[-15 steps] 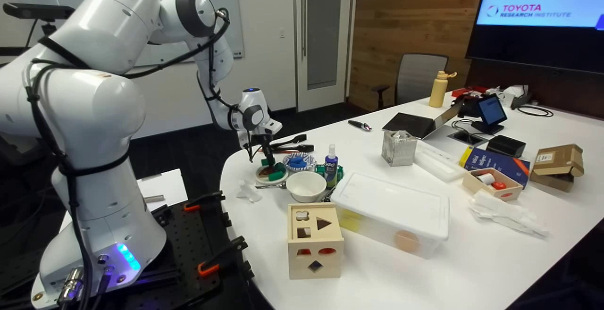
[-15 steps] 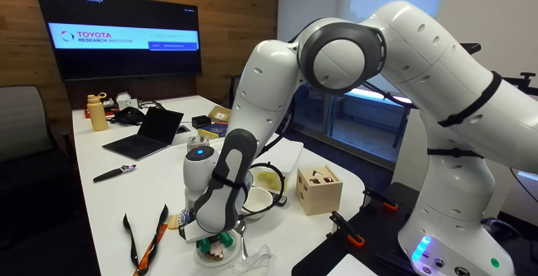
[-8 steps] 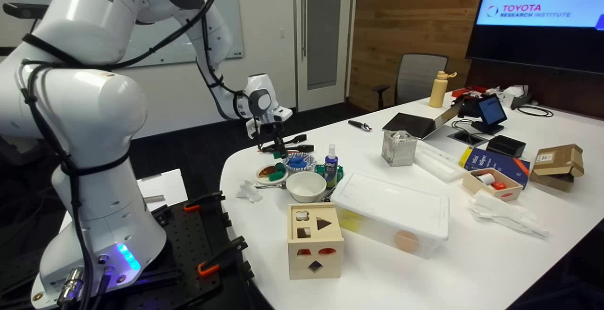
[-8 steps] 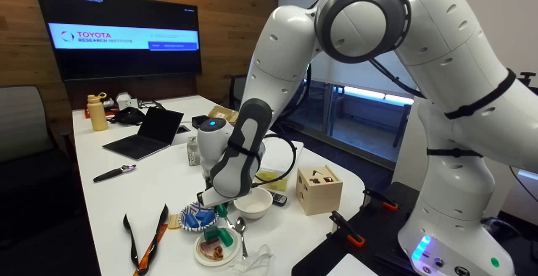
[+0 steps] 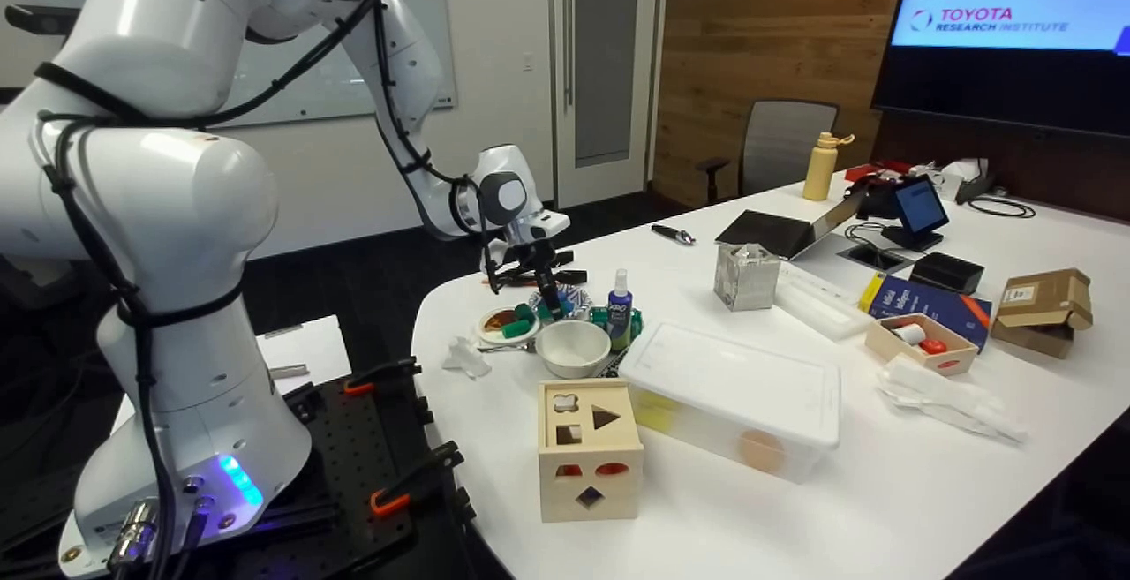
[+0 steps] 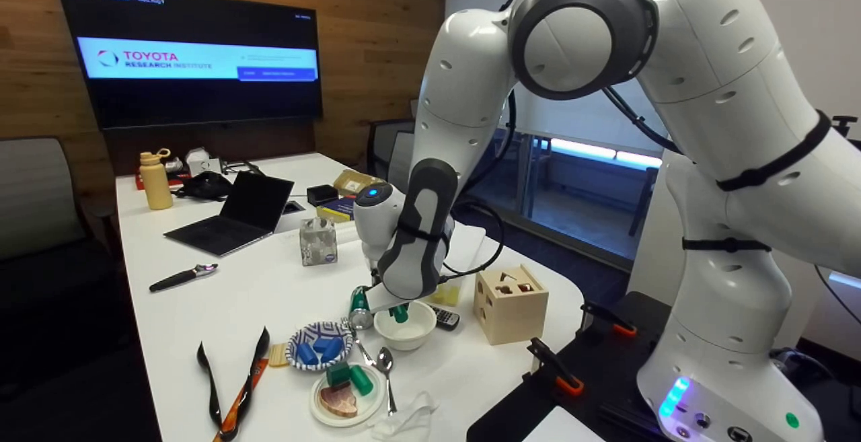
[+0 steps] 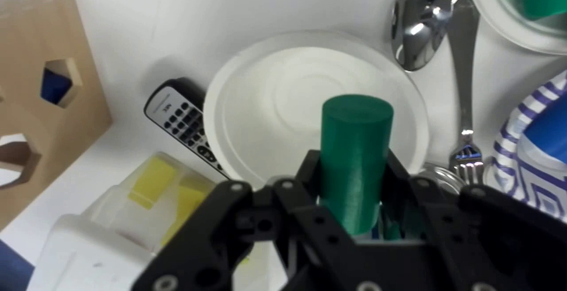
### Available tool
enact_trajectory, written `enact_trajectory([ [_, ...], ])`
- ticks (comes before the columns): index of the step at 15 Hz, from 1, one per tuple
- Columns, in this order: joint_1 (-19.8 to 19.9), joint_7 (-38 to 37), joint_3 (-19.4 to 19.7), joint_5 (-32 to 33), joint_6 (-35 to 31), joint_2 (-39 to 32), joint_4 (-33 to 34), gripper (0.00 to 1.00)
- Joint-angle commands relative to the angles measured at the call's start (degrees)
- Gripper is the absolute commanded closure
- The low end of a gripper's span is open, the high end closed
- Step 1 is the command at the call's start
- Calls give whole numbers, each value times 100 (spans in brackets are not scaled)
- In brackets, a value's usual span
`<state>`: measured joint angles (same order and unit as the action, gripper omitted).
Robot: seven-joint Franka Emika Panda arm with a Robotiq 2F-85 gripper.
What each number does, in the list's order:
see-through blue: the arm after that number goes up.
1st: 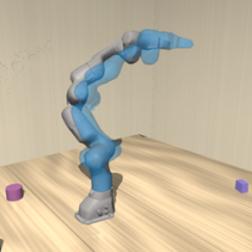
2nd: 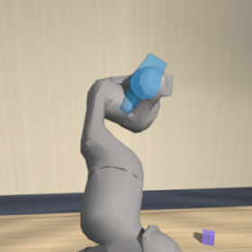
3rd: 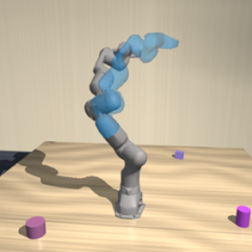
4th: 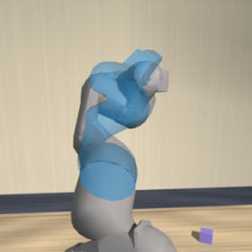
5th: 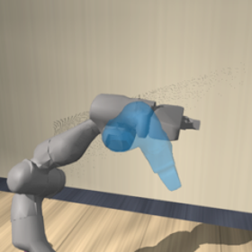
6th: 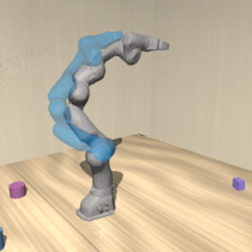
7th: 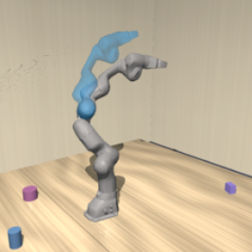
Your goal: Pick up the green object from the plate into the bowl
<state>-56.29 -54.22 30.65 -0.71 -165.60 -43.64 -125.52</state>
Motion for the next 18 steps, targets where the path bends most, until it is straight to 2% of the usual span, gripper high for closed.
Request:
enact_trajectory([
  [1,-134,-318,146,91,-111,-135,-139,90],
  [6,-238,-644,296,5,-213,-501,-69,90],
  [7,-244,-743,304,-37,-212,-528,-70,40],
  [8,-269,-831,332,-51,-244,-574,-68,39],
  [9,-297,-909,354,-58,-256,-590,-73,33],
  [13,-394,-935,333,-27,-278,-454,-152,2],
  [15,-607,-871,390,37,-268,-266,-282,0],
  [18,-1149,-800,674,155,-276,-3,-528,0],
])
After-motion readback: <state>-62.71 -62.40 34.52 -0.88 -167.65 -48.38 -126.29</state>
